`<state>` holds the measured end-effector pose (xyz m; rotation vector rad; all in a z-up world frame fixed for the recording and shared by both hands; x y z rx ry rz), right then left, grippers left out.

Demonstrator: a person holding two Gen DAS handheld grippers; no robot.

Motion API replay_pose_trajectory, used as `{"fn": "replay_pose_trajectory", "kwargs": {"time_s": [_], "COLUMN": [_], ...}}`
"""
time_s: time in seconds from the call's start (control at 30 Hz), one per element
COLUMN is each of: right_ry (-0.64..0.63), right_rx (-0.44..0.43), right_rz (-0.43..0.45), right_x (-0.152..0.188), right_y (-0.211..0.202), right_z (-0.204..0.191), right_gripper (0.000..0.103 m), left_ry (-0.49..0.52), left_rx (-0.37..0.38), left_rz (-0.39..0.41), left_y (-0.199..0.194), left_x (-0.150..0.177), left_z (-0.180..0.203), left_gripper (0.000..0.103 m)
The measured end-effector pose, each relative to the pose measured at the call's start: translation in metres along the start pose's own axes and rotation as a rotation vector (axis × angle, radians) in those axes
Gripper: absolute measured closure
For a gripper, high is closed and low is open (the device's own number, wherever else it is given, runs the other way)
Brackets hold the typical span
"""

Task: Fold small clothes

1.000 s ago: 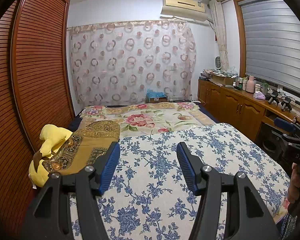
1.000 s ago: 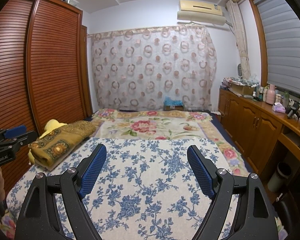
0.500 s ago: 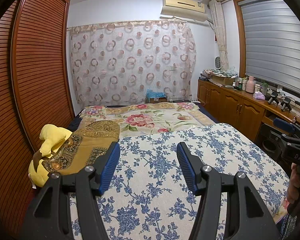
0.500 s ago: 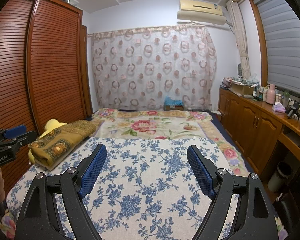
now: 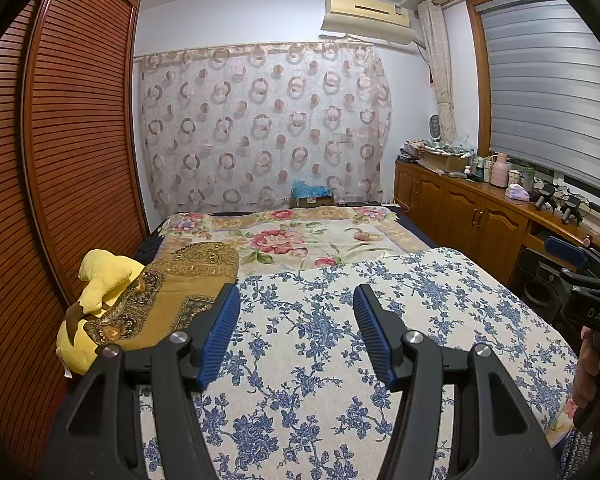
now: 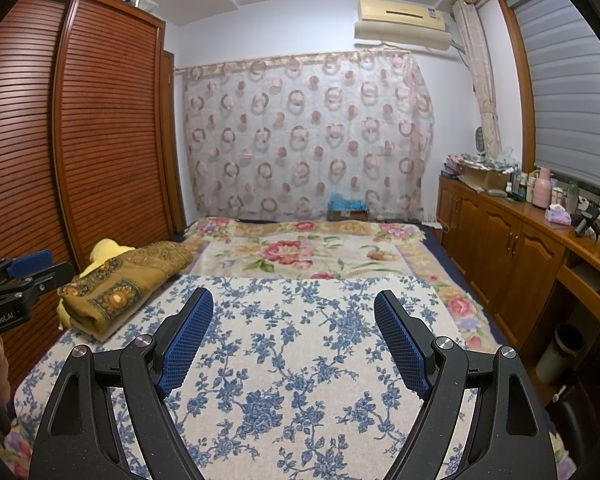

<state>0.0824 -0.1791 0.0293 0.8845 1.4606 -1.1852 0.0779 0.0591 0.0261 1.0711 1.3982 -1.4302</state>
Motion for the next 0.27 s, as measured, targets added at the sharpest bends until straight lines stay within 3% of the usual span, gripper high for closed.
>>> {"fn": "replay_pose_trajectory", "kwargs": {"time_s": [0.27], "right_ry": [0.000], "right_rx": [0.000], "right_rz": [-0.001], "right_x": [-0.0001], "right_y": [0.0000], "right_z": [0.0000], "right_gripper": [0.018], "left_ry": [0.000], "left_rx": [0.001], "left_rz": [-0.001], "left_y": [0.0003], "left_x": [0.0010], "left_z": [-0.0006], "left_gripper": [0.045]}}
Point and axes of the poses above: each gripper's, at about its wrist camera, not at the fingertips, and y roughly the way its jaws point, z to its right, x to its underside, the point moved 2 cm from there along y, roughly the way its jaws point, and after that the axes turned 6 degrees about z, right-handed, at the moved point
